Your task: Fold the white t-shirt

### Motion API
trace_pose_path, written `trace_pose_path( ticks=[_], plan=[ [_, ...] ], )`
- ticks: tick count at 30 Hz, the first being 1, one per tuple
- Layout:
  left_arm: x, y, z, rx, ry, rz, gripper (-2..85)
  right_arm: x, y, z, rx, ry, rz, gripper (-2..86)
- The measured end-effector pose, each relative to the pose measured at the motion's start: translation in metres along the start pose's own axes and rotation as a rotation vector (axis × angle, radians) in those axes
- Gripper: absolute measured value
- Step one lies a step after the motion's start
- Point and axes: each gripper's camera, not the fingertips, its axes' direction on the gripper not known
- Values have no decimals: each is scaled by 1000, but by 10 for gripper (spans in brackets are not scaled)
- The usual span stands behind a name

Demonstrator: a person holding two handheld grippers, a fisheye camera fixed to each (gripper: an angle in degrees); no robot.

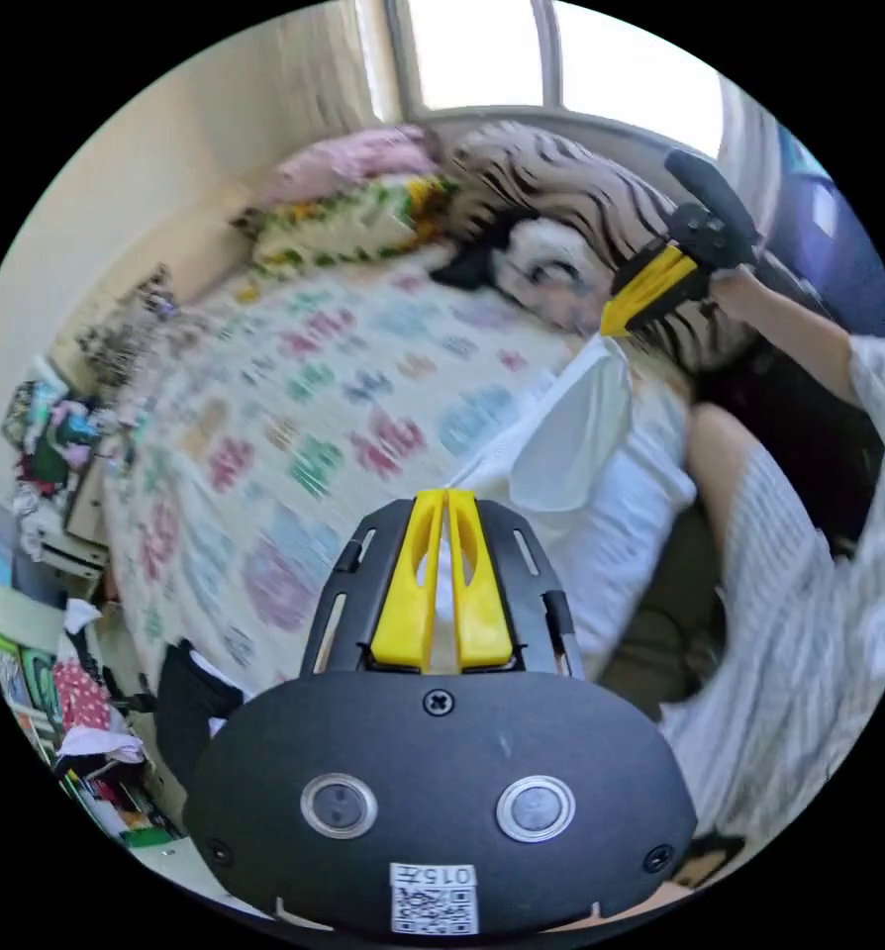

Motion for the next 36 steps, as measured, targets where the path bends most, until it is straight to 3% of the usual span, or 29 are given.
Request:
trace_pose_path(
  ticks=[2, 4, 7, 10, 13, 15, 18, 21, 23, 26, 29, 36],
  plan=[
    [-51, -36, -6, 159, -123, -167, -6, 62, -40, -20, 122, 85, 167, 1],
    [-86, -48, -8, 206, -232, -341, -6, 124, -60, -32, 193, -43, 376, 11],
    [-105, -22, -10, 252, -33, -377, -3, 138, -36, -29, 214, -165, 359, 36],
    [-93, 41, 8, 77, -4, -352, 3, 120, 22, 2, 60, -232, 308, 65],
    [-86, 123, 32, -181, 47, -421, 22, 104, 97, 43, -128, -386, 413, 92],
    [-90, 178, 39, -321, 188, -569, 60, 96, 135, 60, -219, -477, 504, 105],
    [-98, 214, 41, -373, 368, -717, 85, 89, 170, 67, -293, -530, 594, 113],
    [-102, 217, 49, -404, 462, -740, 90, 88, 172, 77, -367, -590, 599, 115],
    [-108, 213, 54, -433, 411, -732, 78, 89, 167, 87, -406, -616, 595, 110],
    [-126, 210, 53, -459, 411, -703, 34, 103, 159, 85, -480, -522, 579, 61],
    [-145, 211, 31, -461, 456, -683, 10, 115, 160, 69, -452, -608, 570, 18],
    [-152, 222, -50, -447, 376, -596, 3, 119, 181, 3, -443, -479, 562, 2]
  ],
)
